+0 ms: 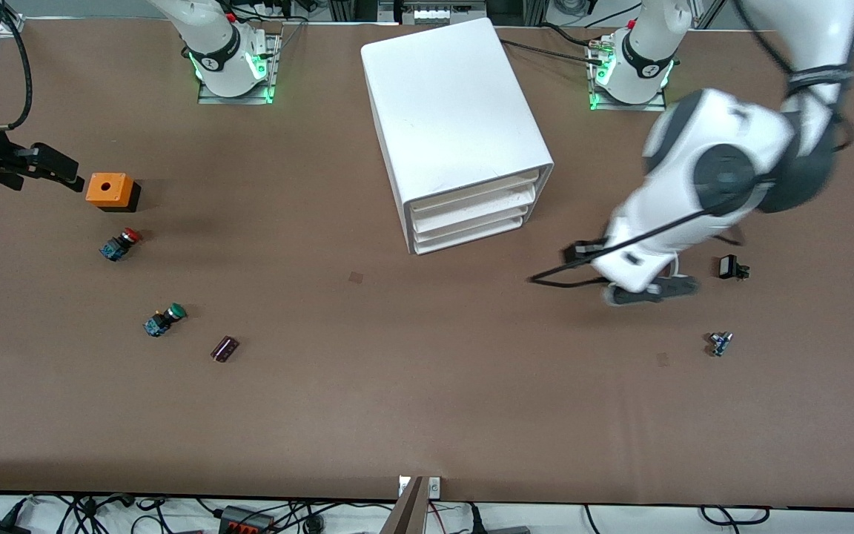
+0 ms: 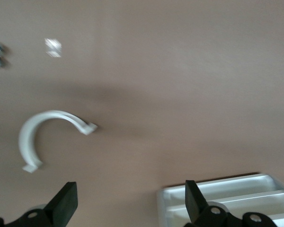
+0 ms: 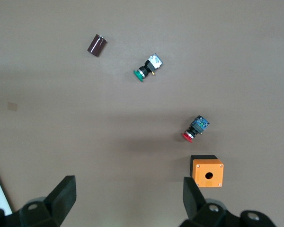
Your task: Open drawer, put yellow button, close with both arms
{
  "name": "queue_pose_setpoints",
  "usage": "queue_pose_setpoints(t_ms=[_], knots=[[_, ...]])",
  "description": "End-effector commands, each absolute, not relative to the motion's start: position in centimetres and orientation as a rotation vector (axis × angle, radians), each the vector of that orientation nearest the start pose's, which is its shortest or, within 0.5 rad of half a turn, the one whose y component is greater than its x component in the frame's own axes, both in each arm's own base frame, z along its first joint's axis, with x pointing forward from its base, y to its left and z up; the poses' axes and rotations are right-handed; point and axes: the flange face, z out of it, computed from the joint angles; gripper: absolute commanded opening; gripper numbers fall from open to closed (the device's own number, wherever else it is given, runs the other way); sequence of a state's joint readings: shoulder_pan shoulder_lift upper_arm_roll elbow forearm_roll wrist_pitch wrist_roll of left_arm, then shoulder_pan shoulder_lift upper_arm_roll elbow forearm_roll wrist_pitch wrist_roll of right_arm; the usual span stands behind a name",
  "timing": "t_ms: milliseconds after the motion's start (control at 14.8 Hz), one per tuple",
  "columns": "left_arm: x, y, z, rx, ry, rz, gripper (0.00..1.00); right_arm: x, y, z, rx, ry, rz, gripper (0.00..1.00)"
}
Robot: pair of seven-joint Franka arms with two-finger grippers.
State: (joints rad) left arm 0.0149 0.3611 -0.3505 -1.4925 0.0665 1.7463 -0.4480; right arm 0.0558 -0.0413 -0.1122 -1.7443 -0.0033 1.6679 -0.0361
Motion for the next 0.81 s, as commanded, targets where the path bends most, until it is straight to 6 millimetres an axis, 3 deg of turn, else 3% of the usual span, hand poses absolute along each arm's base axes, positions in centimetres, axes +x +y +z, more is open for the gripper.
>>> queue_pose_setpoints(t_ms=[0,203,474,745], knots=[[62.3,-13.9,50.4,-3.130,0.056,0.103,1.00,53.8,-2.9,57.7,-3.149,0.028,0.049,1.00],[61.2,-7.5,54.0,-3.098,0.183,0.087,1.00,53.8,-3.0,57.8,-3.149,0.033,0.049,1.00],[56.2,-3.8,57.4,-3.150,0.182,0.078,1.00,53.8,-3.2,57.8,-3.148,0.026,0.054,1.00],[55.1,-2.0,58.7,-3.154,0.140,-0.022,1.00,53.7,-3.2,57.7,-3.150,0.023,0.059,1.00]])
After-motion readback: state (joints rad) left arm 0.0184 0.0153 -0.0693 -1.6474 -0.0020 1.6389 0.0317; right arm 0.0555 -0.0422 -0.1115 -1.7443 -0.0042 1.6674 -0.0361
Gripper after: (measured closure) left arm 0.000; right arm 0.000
